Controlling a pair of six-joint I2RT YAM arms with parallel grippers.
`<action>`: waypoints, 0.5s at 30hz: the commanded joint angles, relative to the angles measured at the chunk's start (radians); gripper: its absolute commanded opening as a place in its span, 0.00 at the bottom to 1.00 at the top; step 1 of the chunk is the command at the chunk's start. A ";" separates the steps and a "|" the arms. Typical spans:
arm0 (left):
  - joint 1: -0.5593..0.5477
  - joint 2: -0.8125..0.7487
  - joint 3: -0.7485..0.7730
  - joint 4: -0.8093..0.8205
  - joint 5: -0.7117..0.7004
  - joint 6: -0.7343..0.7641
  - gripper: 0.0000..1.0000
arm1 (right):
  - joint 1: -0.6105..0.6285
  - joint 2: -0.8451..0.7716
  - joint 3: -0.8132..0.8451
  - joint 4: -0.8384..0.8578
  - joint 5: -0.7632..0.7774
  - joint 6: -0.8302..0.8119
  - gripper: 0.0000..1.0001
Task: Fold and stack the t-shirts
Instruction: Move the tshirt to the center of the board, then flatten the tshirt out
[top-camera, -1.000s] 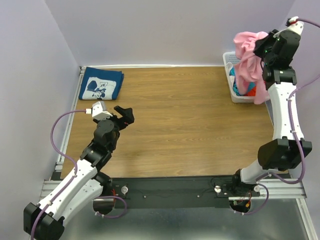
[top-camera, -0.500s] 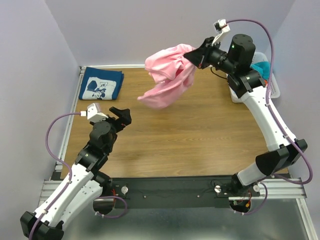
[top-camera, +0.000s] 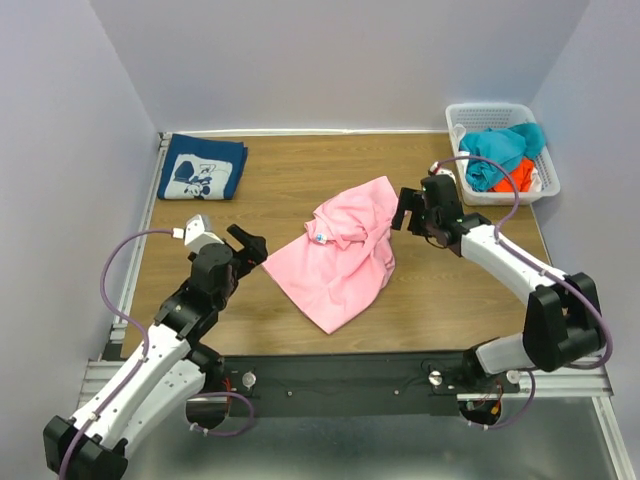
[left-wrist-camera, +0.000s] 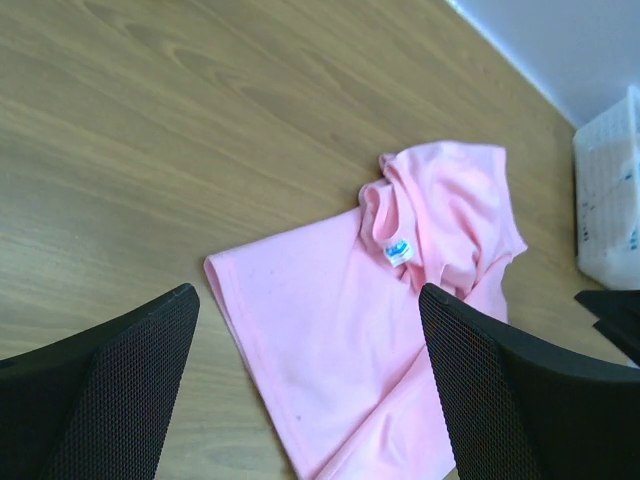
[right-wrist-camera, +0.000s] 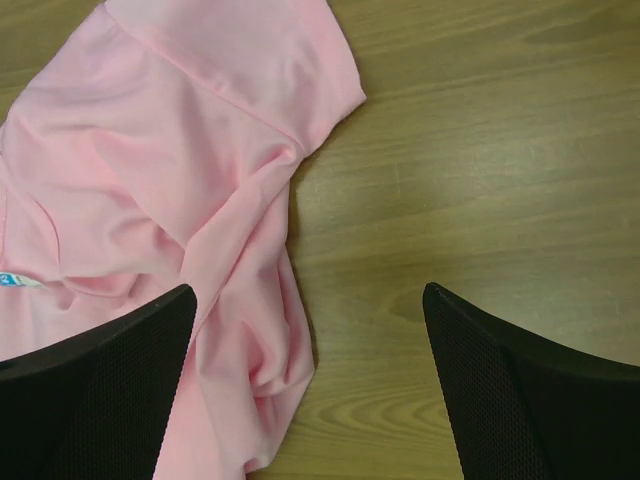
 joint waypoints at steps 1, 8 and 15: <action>-0.004 0.029 -0.054 -0.017 0.097 -0.024 0.98 | 0.002 -0.119 -0.017 0.040 0.060 0.035 1.00; -0.004 0.174 -0.116 0.081 0.177 -0.051 0.98 | 0.002 -0.128 -0.037 0.040 -0.094 -0.026 1.00; 0.002 0.346 -0.082 0.155 0.091 -0.067 0.98 | 0.031 -0.066 -0.017 0.064 -0.145 -0.088 1.00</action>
